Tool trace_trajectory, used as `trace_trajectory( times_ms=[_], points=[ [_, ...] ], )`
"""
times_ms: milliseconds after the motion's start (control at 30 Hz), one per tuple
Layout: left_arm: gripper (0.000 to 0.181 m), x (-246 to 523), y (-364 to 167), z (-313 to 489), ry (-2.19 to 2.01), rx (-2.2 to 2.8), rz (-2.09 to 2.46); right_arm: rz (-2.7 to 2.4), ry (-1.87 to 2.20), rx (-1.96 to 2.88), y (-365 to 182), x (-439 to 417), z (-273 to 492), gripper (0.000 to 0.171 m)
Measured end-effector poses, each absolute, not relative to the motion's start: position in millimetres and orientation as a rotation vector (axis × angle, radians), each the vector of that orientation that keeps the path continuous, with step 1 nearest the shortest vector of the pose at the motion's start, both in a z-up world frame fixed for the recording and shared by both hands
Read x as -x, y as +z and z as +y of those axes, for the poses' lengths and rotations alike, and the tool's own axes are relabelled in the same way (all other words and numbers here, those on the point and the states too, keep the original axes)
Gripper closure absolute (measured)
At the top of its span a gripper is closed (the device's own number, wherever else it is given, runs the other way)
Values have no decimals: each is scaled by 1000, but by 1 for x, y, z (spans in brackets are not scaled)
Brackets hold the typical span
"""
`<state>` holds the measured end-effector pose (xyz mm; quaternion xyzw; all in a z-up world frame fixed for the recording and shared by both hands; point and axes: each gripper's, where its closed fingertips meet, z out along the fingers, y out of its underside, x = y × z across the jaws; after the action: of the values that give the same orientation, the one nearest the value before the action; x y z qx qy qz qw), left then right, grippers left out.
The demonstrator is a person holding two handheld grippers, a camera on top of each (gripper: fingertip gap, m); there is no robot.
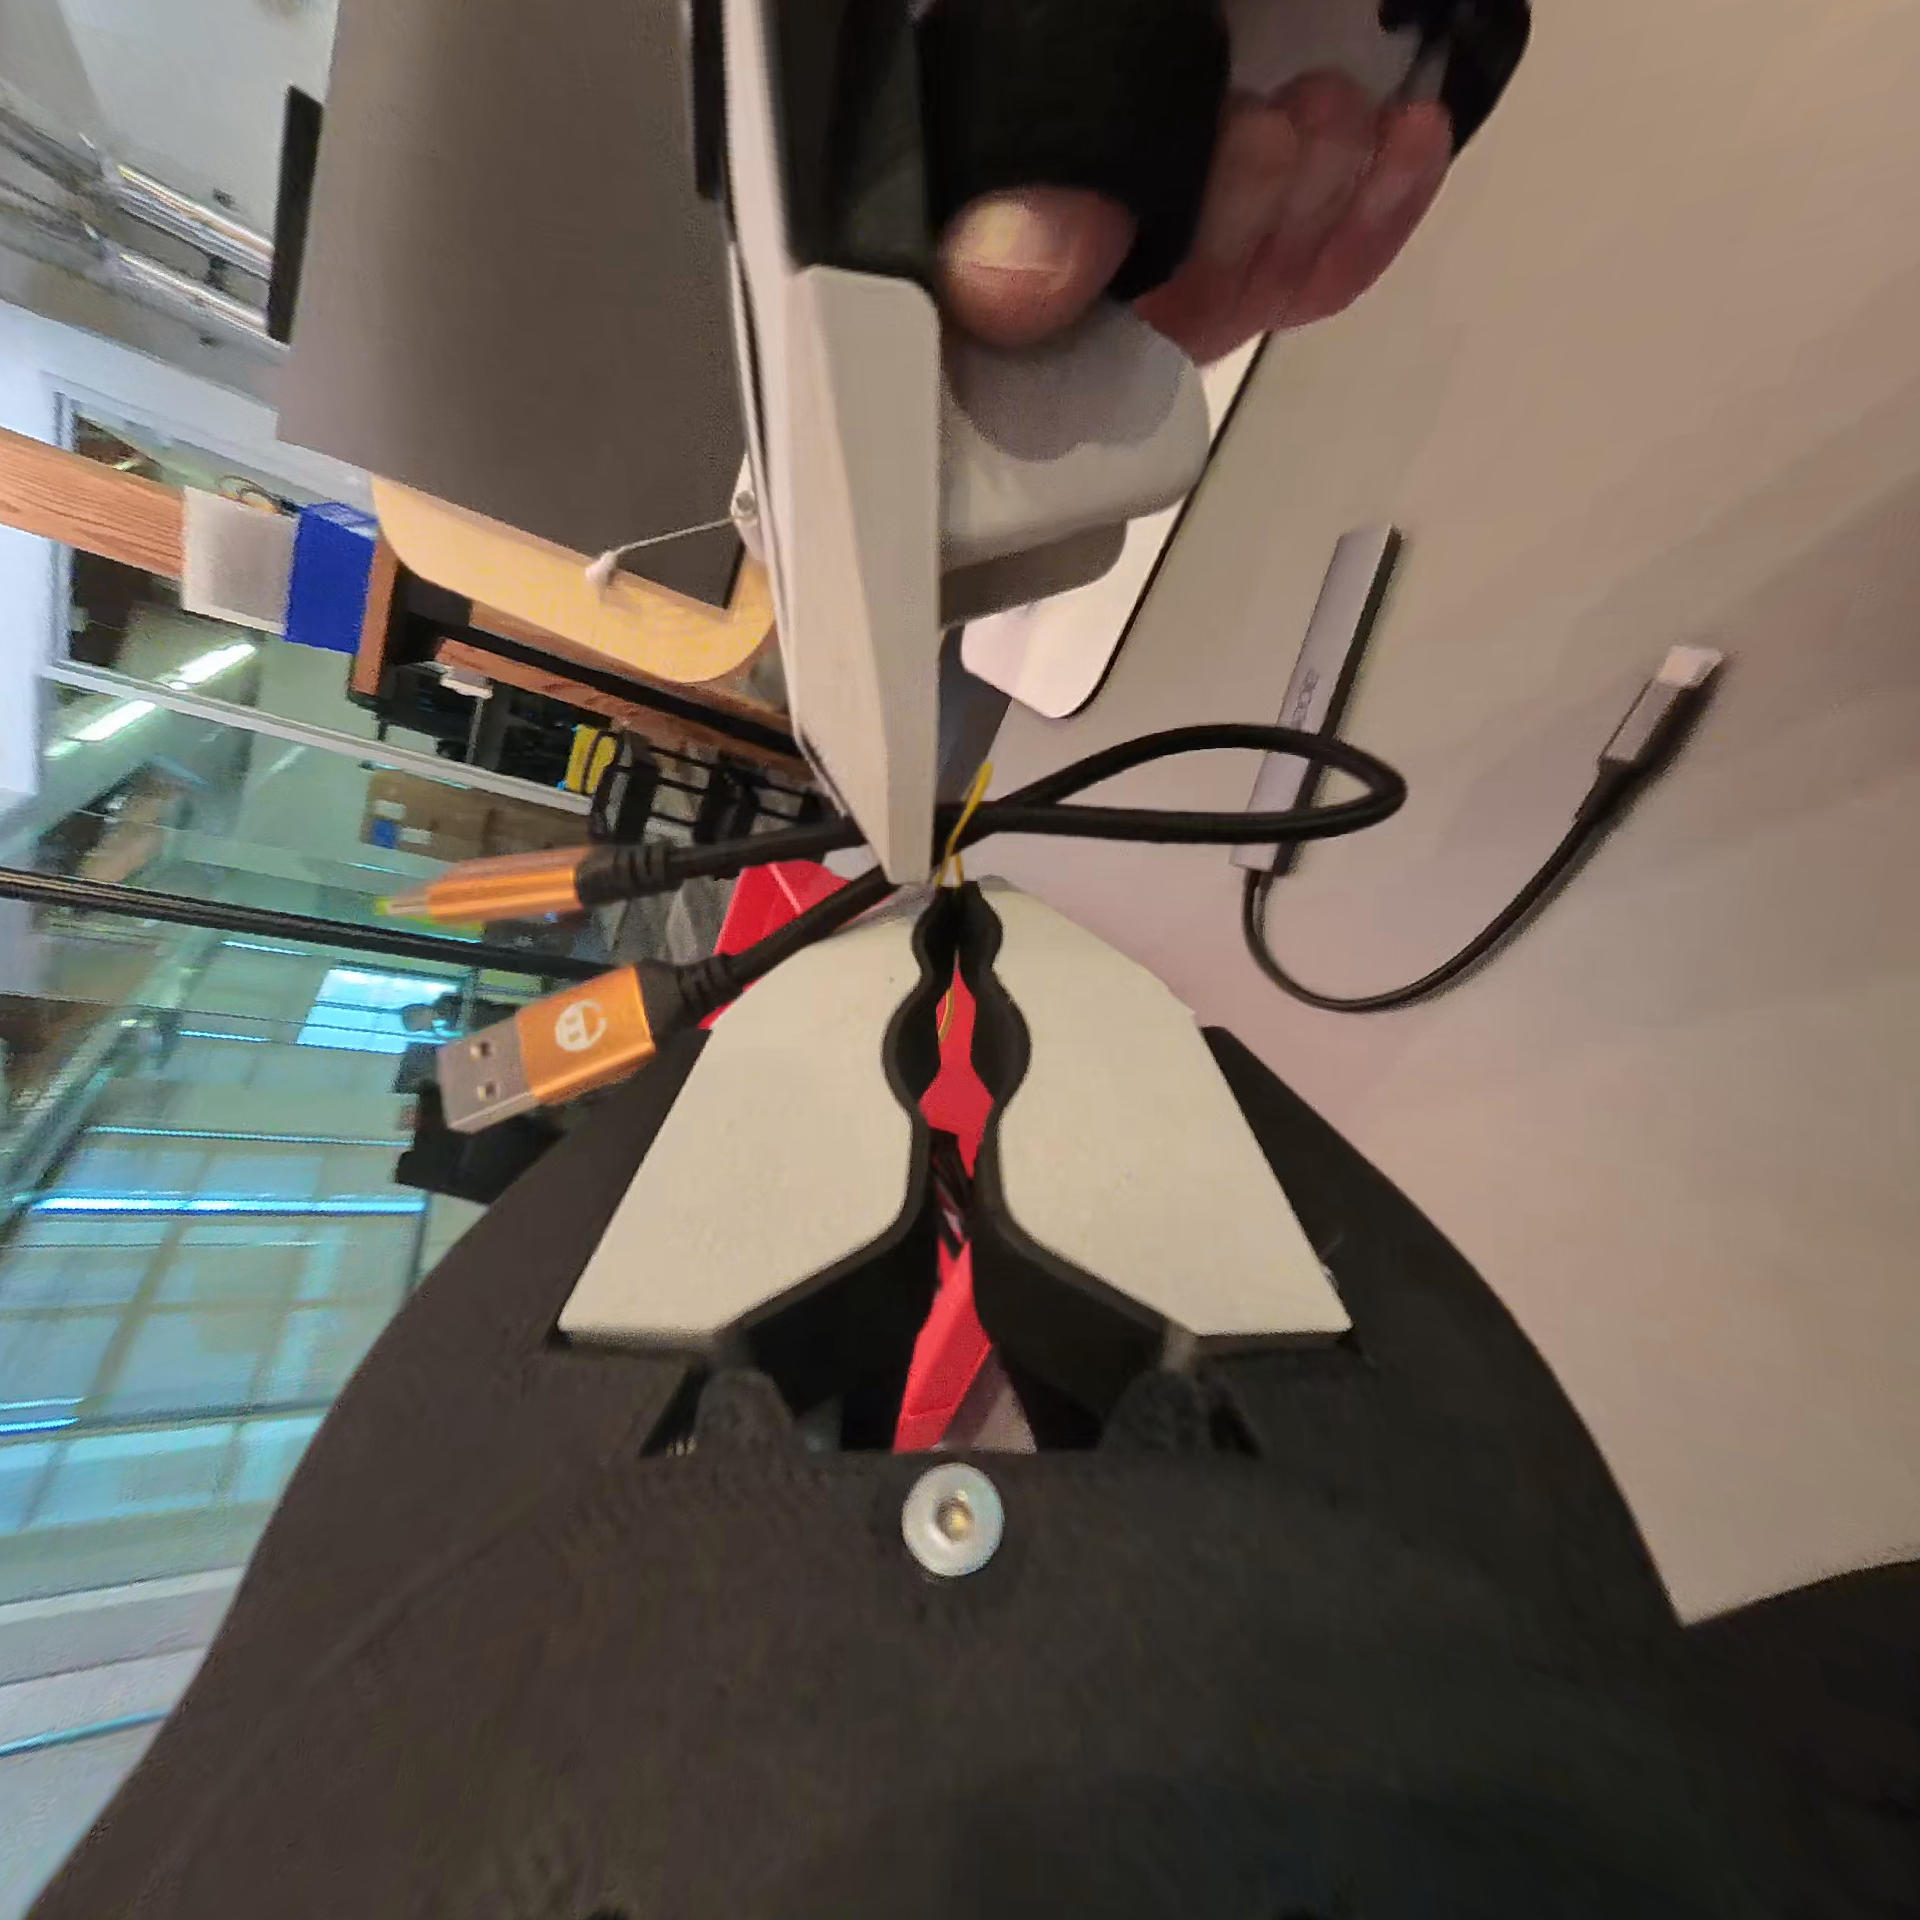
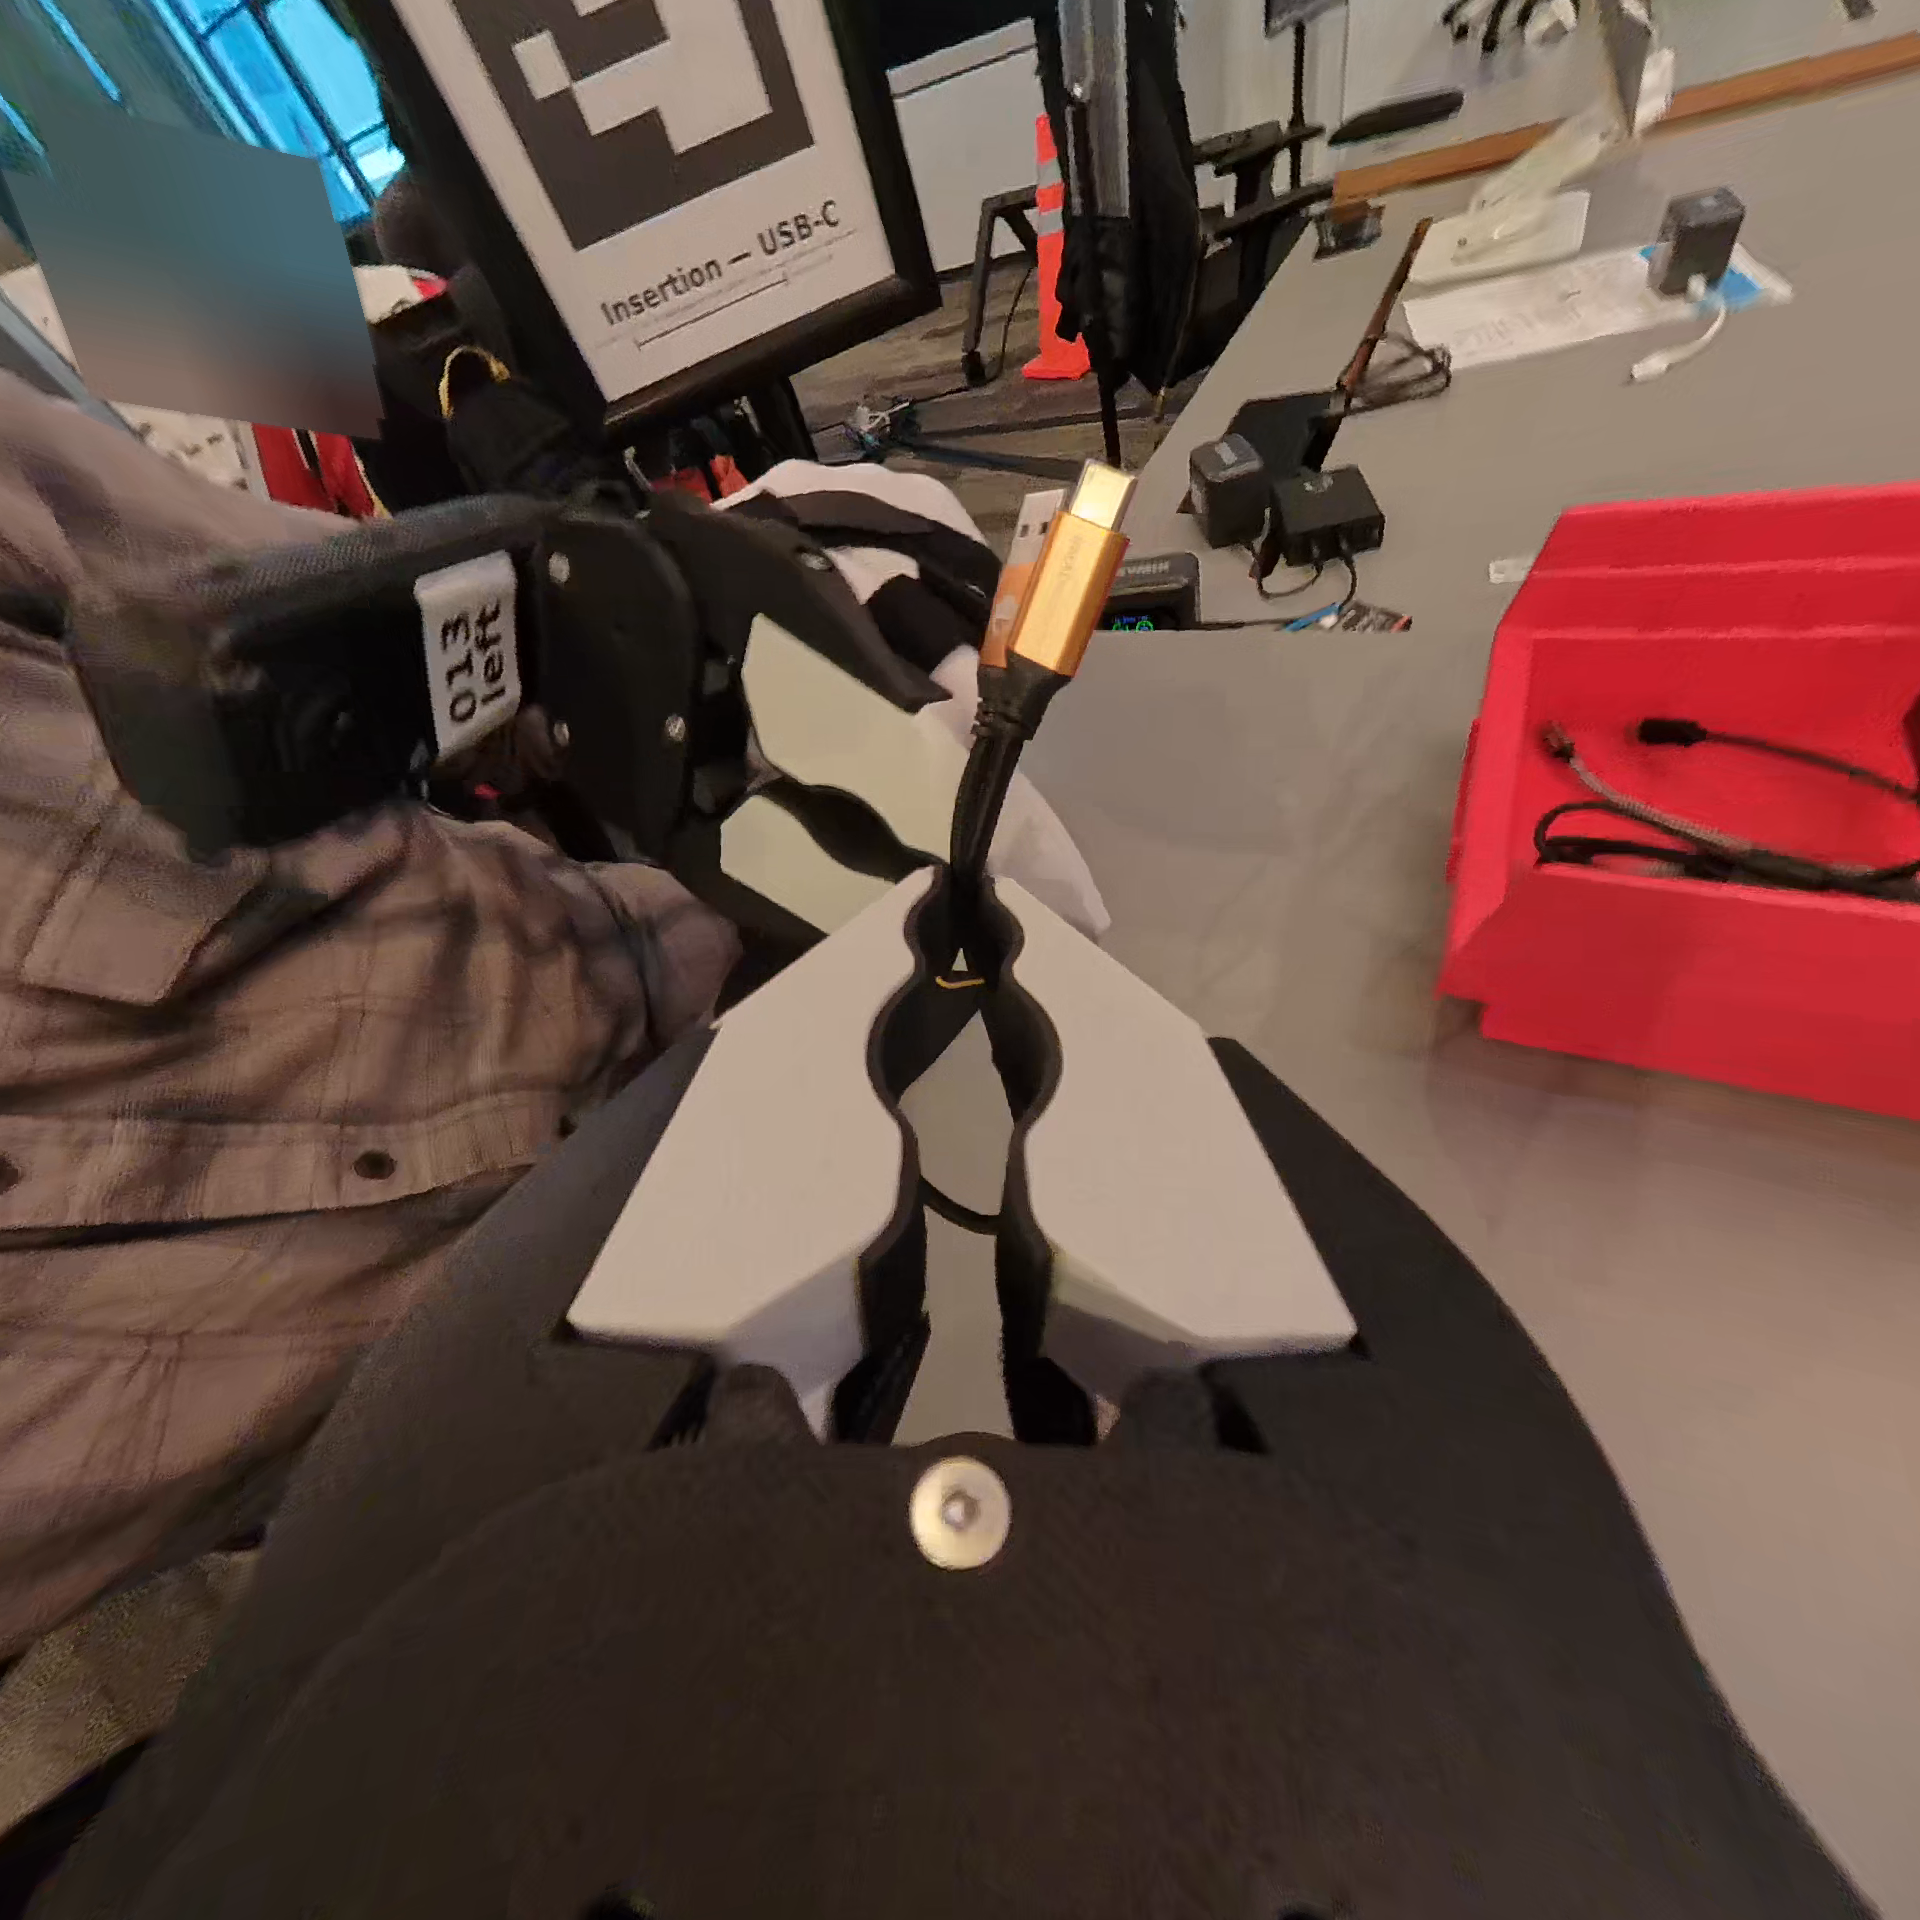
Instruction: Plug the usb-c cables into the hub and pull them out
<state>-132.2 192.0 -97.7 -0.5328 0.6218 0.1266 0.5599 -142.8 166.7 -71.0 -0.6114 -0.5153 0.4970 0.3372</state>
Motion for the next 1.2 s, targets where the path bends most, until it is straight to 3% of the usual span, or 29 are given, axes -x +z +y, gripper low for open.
trace_trajectory(
  times_ms=[400,633,1200],
  points=[
    [180,129,-101,185,229,1299,1554,-1683,670,1183,-74,143,150,169],
    [180,130,-102,187,232,1317,1547,-1768,740,1134,-79,145,130,164],
    [180,134,-92,197,212,1370,1458,-1867,847,1313,-100,128,120,120]
  ],
)
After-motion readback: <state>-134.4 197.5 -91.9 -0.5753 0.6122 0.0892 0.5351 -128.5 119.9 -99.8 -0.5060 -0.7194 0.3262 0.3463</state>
